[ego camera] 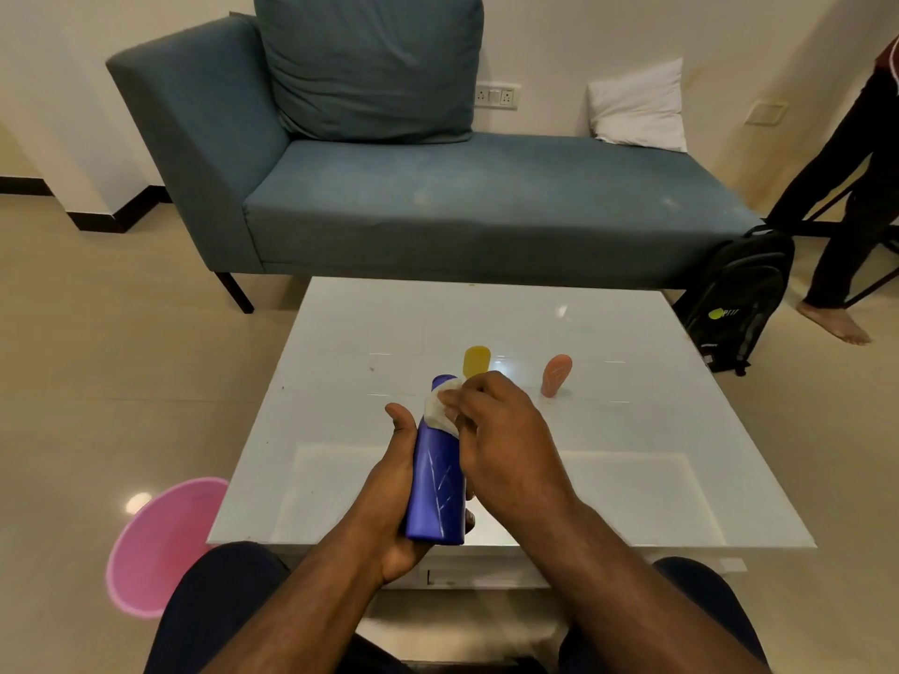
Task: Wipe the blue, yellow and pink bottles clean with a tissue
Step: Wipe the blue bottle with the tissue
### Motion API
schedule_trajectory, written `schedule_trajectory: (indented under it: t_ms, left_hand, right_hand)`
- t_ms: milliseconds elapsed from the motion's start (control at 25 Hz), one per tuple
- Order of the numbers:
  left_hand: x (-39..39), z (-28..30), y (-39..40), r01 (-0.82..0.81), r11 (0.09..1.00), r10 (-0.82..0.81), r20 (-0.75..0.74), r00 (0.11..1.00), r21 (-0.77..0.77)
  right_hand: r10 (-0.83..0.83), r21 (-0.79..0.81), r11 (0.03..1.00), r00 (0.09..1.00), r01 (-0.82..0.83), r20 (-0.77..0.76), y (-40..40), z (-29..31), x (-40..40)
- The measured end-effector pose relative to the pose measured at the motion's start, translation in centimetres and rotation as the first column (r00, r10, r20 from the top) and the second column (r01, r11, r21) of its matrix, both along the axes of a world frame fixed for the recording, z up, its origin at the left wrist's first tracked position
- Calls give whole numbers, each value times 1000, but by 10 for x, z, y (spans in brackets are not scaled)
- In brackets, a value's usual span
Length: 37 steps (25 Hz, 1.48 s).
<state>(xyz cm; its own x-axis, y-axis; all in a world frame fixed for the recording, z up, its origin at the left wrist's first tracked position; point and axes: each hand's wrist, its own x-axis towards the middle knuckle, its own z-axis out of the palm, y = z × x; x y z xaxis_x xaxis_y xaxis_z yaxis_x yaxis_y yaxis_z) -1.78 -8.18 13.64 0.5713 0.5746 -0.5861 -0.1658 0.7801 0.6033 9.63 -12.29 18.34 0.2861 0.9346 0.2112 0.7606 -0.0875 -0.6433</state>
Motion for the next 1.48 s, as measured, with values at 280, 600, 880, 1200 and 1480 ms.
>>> schedule_trajectory:
  t_ms: [280, 600, 880, 1200, 1480]
  left_hand:
    - [6, 12, 8, -34, 999, 39, 134, 990, -40]
    - [4, 6, 15, -39, 999, 44, 150, 988, -33]
    - [1, 3, 18, -55, 998, 59, 153, 987, -29]
    - [2, 8, 20, -52, 999, 53, 147, 988, -16]
    - [5, 8, 15, -61, 998, 61, 151, 987, -9]
  right_hand:
    - [126, 127, 980, 973, -152, 194, -10, -9, -8]
    - [187, 58, 977, 959, -203, 213, -17, -2, -12]
    - [147, 41, 986, 966, -160, 214, -18, -1, -18]
    - [45, 127, 990, 989, -62, 139, -6, 1, -10]
    - [21, 103, 994, 995, -31, 95, 1, 3, -1]
